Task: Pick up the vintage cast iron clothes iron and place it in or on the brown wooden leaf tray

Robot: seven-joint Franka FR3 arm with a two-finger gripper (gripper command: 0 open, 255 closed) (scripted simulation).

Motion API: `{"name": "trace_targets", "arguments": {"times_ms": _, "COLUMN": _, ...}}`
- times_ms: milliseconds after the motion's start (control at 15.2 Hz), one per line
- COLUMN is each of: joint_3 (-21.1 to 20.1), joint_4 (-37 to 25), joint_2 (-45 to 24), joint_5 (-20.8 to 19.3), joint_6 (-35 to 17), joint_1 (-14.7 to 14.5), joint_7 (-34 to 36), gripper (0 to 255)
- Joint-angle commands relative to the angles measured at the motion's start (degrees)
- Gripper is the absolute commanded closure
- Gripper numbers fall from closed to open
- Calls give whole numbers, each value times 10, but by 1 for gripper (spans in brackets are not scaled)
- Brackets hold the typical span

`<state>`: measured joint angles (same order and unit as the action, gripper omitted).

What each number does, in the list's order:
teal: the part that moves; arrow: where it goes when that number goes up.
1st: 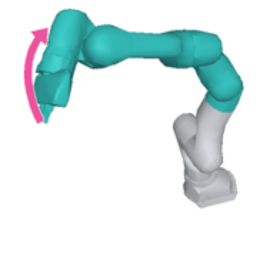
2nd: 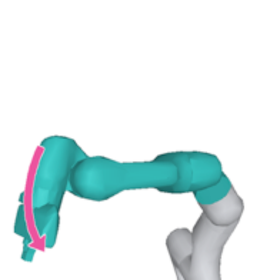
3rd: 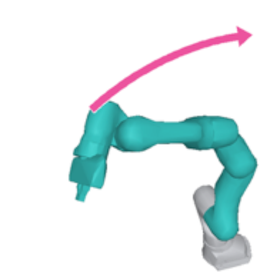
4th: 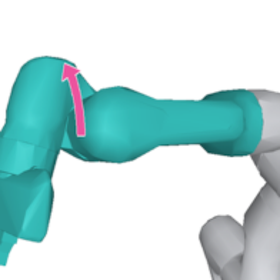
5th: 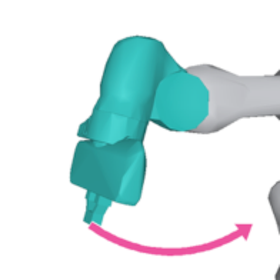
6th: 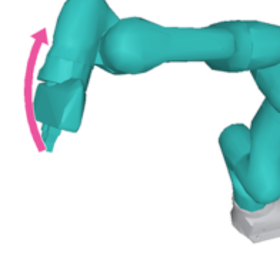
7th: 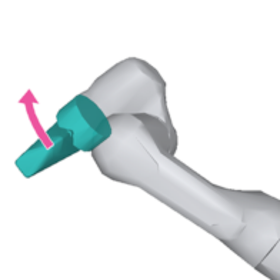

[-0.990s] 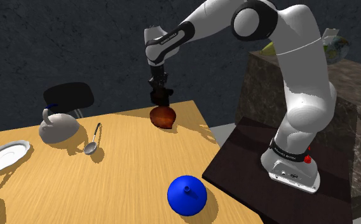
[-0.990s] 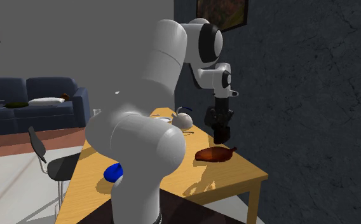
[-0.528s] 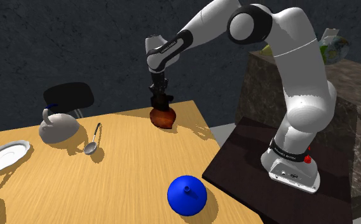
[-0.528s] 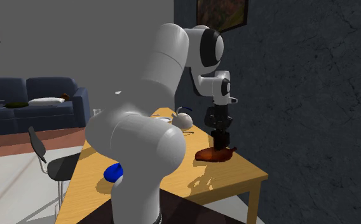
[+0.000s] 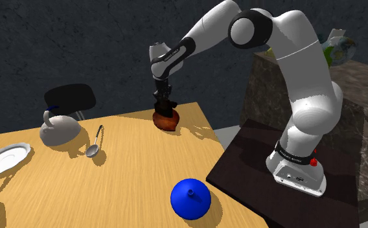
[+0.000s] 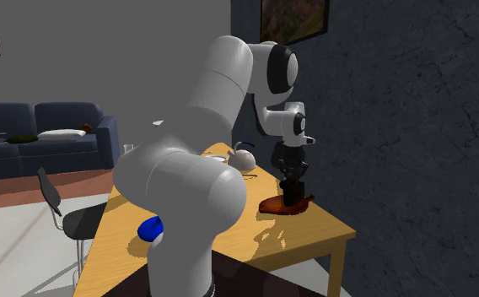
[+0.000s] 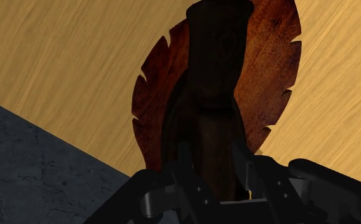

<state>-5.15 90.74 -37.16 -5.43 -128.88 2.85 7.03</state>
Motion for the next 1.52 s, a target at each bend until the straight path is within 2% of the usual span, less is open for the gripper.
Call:
{"name": "trace_targets", "arguments": {"times_ms": 0, "joint_3": 0, "joint_4": 1, "joint_2": 0, "joint_5": 0, "joint_6": -1, "joint_1": 0, "joint_7": 0, "gripper": 255}}
{"name": "trace_targets", "arguments": {"times_ms": 264, "joint_3": 0, "joint_4": 1, "joint_2": 0, "joint_5": 0, "joint_6": -1, "joint_1": 0, "joint_7": 0, "gripper": 255}}
{"name": "trace_targets", "arguments": {"times_ms": 330, "joint_3": 0, "joint_4": 1, "joint_2": 1, "joint_5": 0, "joint_6": -2, "joint_1": 0, "joint_7": 0, "gripper": 0}}
{"name": "trace_targets", "arguments": {"times_ms": 660, "joint_3": 0, "joint_4": 1, "joint_2": 0, "joint_5": 0, "joint_6": -1, "joint_1": 0, "joint_7": 0, "gripper": 0}}
{"name": "trace_targets", "arguments": {"times_ms": 924, "joint_3": -3, "joint_4": -10, "joint_2": 41, "joint_5": 5, "joint_6": 50, "joint_1": 1, "joint_7": -3, "gripper": 0}}
{"name": "trace_targets", "arguments": {"times_ms": 1452, "joint_3": -3, "joint_4": -10, "joint_2": 41, "joint_5": 5, "joint_6": 50, "joint_1": 1, "joint_7": -3, "gripper": 0}}
